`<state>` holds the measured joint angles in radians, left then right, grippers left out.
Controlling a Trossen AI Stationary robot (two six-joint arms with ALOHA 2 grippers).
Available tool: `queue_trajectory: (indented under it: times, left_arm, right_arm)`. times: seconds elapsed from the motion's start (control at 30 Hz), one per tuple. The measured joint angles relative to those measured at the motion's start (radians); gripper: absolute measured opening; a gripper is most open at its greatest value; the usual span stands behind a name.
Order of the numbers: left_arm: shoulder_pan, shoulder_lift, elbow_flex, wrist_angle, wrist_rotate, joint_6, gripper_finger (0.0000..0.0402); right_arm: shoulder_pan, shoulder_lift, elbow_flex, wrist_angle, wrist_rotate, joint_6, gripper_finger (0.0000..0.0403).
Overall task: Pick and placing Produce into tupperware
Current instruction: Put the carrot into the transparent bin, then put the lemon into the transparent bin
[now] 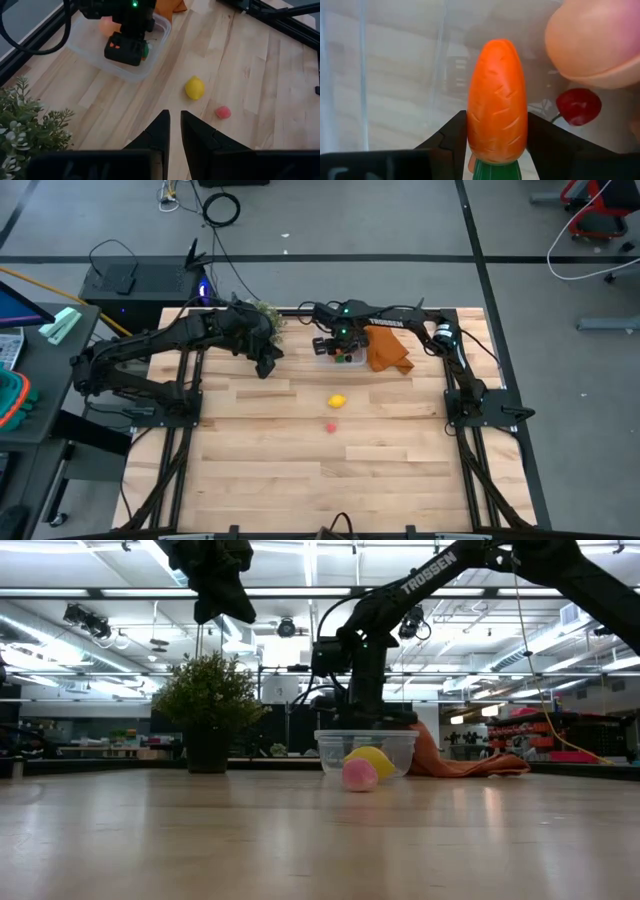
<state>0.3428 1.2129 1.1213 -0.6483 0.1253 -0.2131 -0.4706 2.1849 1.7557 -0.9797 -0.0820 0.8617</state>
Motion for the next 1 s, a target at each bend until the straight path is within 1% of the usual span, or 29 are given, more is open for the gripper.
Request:
queue_trajectory:
  times: [0.17,0.5,0.83,1.0]
  left_arm:
    - [0.000,0.000,0.000,0.001,0.000,0.000,0.0052]
    - [0.000,0.000,0.000,0.001,0.000,0.000,0.0052]
    - [0.000,0.000,0.000,0.001,0.000,0.000,0.0052]
    - [0.000,0.000,0.000,0.001,0.000,0.000,0.0052]
  right_arm:
    - [0.000,0.000,0.000,0.000,-0.019,-0.053,0.0158]
    - [0.000,-0.001,0.000,0.000,-0.027,-0.054,0.0195]
    - [-0.006,-0.069,0.001,-0.003,-0.010,-0.056,0.0186]
    - [0.002,-0.133,0.001,-0.009,-0.006,-0.107,0.0183]
